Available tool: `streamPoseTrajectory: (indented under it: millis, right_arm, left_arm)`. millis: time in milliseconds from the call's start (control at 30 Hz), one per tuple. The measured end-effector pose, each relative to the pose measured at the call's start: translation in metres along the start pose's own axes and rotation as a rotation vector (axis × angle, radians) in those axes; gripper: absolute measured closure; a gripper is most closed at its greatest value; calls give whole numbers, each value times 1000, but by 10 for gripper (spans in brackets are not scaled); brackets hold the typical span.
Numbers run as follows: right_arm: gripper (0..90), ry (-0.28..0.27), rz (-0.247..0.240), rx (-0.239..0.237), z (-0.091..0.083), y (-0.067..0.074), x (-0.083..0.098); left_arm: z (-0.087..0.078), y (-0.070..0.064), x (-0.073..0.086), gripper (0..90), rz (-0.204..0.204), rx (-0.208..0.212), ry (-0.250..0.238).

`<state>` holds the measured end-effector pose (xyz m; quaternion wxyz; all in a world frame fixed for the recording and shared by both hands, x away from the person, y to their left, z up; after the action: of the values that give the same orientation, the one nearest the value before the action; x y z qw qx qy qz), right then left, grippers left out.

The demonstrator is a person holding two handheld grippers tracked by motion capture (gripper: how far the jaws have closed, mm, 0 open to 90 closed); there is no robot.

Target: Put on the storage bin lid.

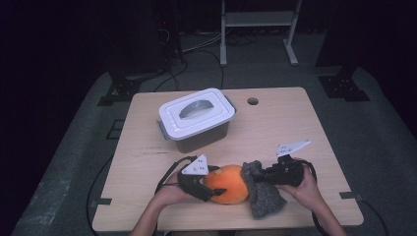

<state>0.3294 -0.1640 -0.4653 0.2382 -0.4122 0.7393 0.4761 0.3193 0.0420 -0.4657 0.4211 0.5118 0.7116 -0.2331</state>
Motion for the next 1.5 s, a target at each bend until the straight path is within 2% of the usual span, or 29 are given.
streamPoseTrajectory:
  millis: [133,233,300,367,433,533,667,767,867,1033,1133,1233,1300,1400,1467,1500]
  right_arm:
    - [760,49,35,41,-1,-10,11]
    - [760,58,41,62,-6,-13,13]
    - [760,14,24,64,-11,-9,5]
    - [759,-46,5,39,-14,-2,-4]
    - [752,-71,-4,11,-13,4,-8]
    - [747,-15,3,20,-3,0,-1]
    - [744,17,64,-20,1,-6,10]
    - [746,68,71,18,-1,-11,19]
    - [749,50,38,46,-6,-8,12]
    - [749,-67,-57,44,-15,13,-17]
    - [744,-56,-100,41,-9,22,-22]
    - [743,-3,-93,42,-1,19,-14]
    - [743,-2,-74,23,-1,13,-8]
    - [744,23,-49,54,-6,6,-2]
    - [745,4,-50,64,-11,9,-5]
    - [745,-11,-67,61,-12,13,-9]
  left_arm:
    - [-1,1,1,255,-23,6,-5]
    - [-2,1,2,252,-25,6,-2]
    - [-1,1,2,250,-20,8,-4]
    - [0,-1,1,247,-15,12,-5]
    - [0,-1,1,243,-10,11,-4]
    - [0,-2,2,239,-12,12,-2]
    - [1,-3,1,235,3,10,4]
    - [0,-1,1,228,-13,11,4]
    - [0,-1,0,230,-19,9,17]
    - [5,-10,-6,238,35,10,27]
    - [7,-15,-9,237,59,-2,30]
    - [7,-17,-10,238,72,-4,27]
    - [7,-16,-11,240,81,-12,25]
    - [7,-16,-15,254,61,-19,15]
    - [6,-17,-18,274,60,-23,12]
    - [6,-17,-20,284,58,-22,13]
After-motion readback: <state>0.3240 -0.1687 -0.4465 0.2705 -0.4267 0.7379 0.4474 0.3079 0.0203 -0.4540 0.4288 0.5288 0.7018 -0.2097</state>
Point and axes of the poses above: each handheld gripper's, and its own axes: z roughly forward along the jaws, x roughly out of its underside, y roughly to its left, the point moved 7 cm from there along z, roughly forward along the jaws, and after that the axes turned 11 degrees about -x, right-handed, at the moved point
